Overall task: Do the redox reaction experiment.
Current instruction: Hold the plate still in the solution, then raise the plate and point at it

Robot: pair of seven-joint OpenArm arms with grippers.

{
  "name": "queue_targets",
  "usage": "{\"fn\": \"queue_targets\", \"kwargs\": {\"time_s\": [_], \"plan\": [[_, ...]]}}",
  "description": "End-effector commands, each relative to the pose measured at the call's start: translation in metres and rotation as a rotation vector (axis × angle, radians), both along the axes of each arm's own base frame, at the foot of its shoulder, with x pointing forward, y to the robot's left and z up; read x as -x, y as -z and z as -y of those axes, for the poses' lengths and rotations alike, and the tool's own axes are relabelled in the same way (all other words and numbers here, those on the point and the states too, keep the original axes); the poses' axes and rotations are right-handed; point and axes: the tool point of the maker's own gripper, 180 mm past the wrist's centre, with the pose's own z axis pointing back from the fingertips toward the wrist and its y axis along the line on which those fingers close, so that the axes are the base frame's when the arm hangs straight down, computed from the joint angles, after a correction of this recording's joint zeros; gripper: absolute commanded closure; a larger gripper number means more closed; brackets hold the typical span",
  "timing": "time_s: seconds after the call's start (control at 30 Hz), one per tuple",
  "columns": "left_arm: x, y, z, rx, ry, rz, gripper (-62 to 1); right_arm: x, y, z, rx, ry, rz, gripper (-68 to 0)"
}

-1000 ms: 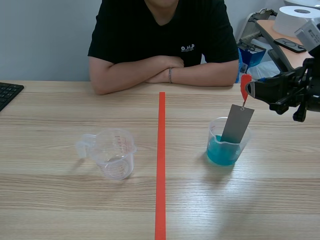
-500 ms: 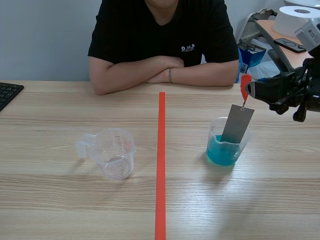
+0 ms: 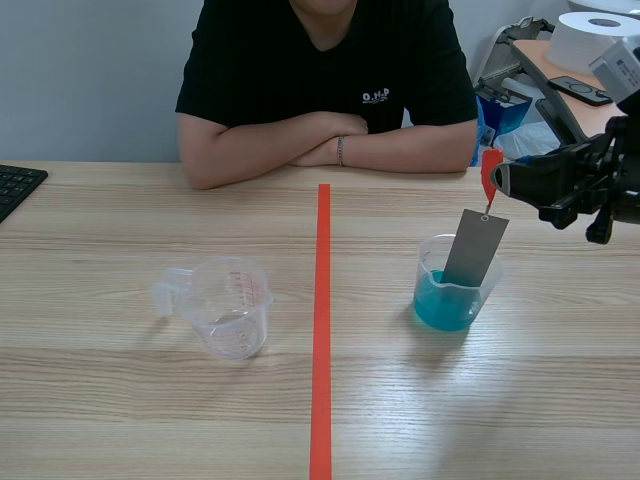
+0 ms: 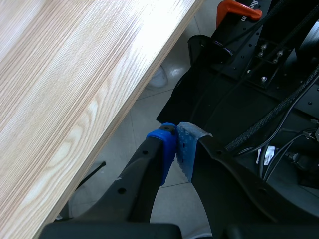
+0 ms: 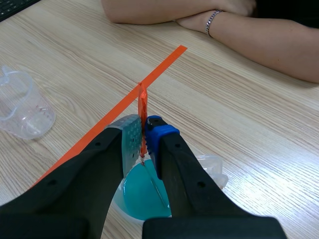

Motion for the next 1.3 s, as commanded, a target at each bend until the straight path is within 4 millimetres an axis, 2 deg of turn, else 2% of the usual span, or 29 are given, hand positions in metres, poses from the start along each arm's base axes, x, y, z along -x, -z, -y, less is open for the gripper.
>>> {"fn": "queue_targets", "kwargs": {"time_s": [0.0,0.43,0.73,1.27], "plan": [[0.000,-0.004,0.002,0.013,-0.006,0.012,-2.9,-0.001,-0.001,-0.001,0.022,-0.015,0.003,-1.5],[0.000,-0.004,0.002,0.013,-0.006,0.012,-2.9,0.002,-0.020,-0.014,0.069,-0.067,0.044,-1.5],[0.000,-0.004,0.002,0.013,-0.006,0.012,-2.9,0.005,-0.052,-0.018,0.096,-0.086,0.088,-1.5],[0.000,-0.004,0.002,0.013,-0.006,0.012,-2.9,0.022,-0.108,-0.028,0.111,-0.135,0.171,-1.5]]}}
